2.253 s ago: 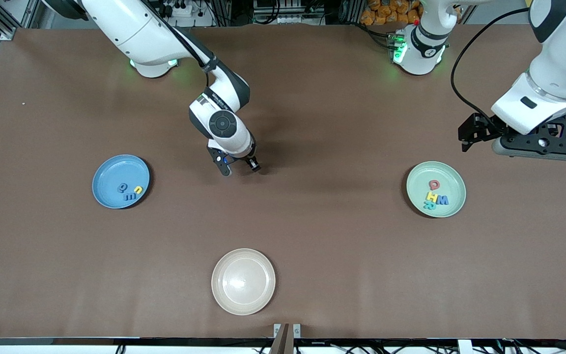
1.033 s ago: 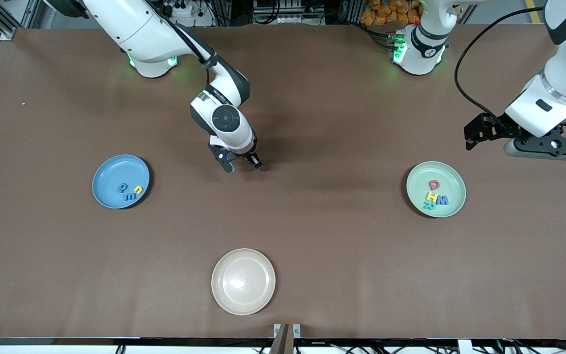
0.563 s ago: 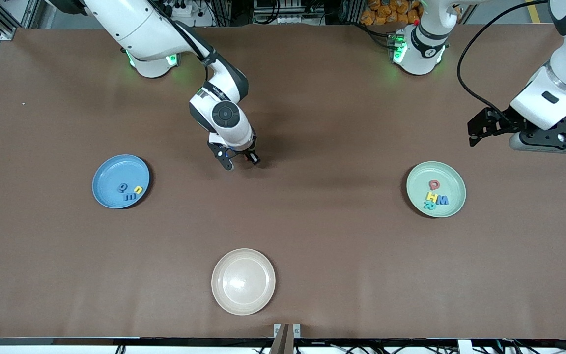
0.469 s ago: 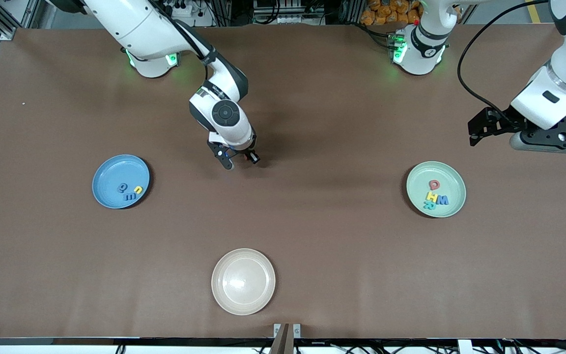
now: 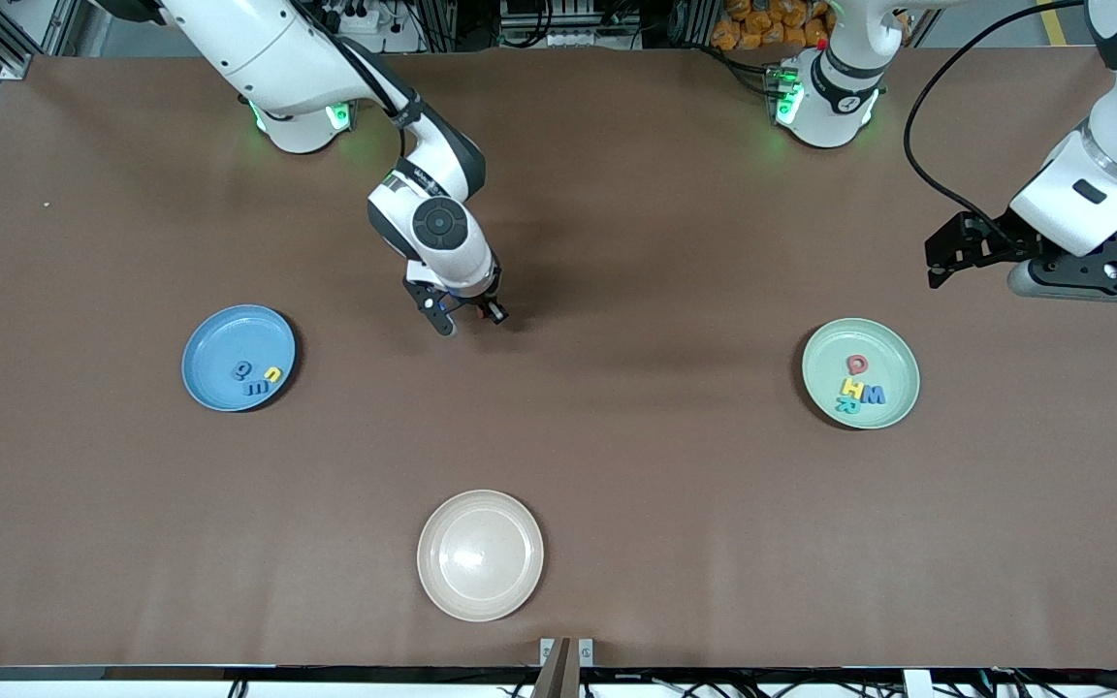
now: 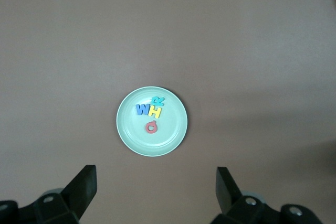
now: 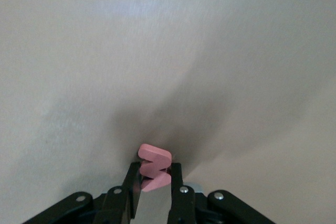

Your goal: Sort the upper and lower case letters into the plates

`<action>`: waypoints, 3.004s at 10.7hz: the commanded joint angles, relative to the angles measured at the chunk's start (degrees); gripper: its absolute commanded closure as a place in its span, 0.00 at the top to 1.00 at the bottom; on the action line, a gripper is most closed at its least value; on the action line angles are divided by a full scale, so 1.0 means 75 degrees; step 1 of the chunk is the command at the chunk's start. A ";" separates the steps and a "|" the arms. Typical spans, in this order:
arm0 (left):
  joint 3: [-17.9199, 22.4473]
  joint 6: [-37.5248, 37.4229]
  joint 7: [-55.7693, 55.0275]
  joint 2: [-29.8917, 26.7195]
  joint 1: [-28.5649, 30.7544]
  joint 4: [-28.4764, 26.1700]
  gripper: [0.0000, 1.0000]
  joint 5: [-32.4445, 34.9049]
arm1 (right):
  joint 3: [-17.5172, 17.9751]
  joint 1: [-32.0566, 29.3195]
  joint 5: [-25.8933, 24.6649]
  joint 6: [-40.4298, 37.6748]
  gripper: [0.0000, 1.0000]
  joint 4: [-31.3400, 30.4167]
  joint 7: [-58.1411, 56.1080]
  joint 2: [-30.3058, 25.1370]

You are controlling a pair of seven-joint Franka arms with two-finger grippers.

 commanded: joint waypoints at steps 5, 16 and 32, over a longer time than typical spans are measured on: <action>0.0002 -0.0071 0.0038 -0.0109 0.0030 -0.0083 1.00 -0.0137 | 0.0718 -0.2024 0.0478 -0.2177 0.00 0.0240 -0.3118 -0.1306; 0.0002 -0.0082 0.0132 -0.0086 0.0042 -0.0107 1.00 -0.0137 | -0.2327 -0.3058 0.0623 -0.2520 0.00 0.0228 -0.9932 -0.1579; 0.0002 -0.0082 0.0097 -0.0097 0.0042 -0.0060 1.00 -0.0172 | -0.2200 -0.3129 0.0634 -0.6135 1.00 0.4033 -1.1585 -0.1719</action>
